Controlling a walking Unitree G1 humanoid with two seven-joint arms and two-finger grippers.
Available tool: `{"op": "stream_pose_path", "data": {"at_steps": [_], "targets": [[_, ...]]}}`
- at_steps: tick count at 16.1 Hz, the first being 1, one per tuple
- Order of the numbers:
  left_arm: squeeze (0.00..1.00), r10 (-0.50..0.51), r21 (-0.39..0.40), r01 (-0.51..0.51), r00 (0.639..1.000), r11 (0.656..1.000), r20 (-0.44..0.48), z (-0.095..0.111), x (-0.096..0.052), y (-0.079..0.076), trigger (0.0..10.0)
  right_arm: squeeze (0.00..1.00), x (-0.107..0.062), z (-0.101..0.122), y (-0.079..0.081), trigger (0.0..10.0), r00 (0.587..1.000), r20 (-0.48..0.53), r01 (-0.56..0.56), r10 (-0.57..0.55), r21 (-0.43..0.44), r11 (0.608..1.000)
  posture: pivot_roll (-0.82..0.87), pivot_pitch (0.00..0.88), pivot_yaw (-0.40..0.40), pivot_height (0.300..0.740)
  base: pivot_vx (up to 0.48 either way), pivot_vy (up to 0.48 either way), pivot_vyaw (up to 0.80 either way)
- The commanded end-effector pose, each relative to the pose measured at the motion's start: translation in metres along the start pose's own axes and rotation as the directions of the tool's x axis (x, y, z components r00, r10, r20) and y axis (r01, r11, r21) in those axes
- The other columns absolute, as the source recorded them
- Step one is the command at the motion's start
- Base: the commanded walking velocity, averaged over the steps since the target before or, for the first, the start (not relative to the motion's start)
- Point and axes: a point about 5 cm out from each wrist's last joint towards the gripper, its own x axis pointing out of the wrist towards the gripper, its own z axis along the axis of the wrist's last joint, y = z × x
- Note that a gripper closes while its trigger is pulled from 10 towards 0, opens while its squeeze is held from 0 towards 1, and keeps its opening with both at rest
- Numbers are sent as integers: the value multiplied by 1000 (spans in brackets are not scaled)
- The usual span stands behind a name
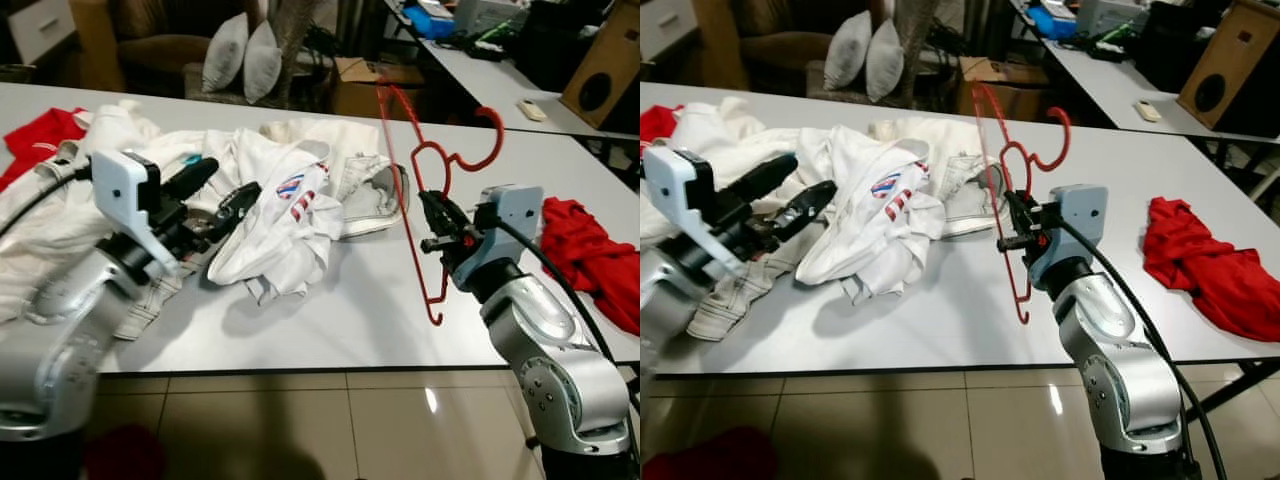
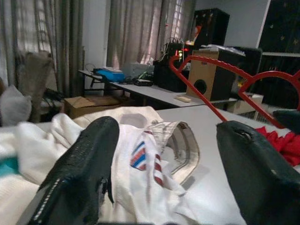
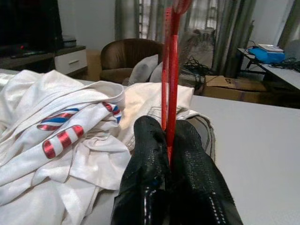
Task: Hang hanger
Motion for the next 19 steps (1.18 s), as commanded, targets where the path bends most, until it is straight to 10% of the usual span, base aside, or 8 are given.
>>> {"op": "stream_pose_path", "data": {"at_steps": [1,2,3,8,19], "targets": [[1000,92,-17,-92,996,996,-20,-8,5,-1,10000,0,2,4,-3,10000,999,24,22,-21,-64,998,-80,0,-144,740,0,0,0],[1000,129,-14,-130,991,991,-30,-15,8,-3,10000,0,2,4,-2,10000,999,26,23,-21,-58,998,-86,0,-136,740,0,0,0],[667,154,-1,-154,987,988,-47,-24,12,-6,10000,0,1,4,-1,10000,999,28,23,-21,-39,999,-95,0,-128,740,0,0,0],[631,281,20,-280,957,960,-77,-54,10,-5,10000,0,-17,-10,-4,10000,993,15,117,-119,60,991,-143,0,-82,740,0,-355,0],[592,240,64,-234,964,970,-111,-73,15,-19,10000,0,-24,-34,-10,10000,986,-70,146,-152,-84,986,-123,0,-85,740,0,-480,0]]}}
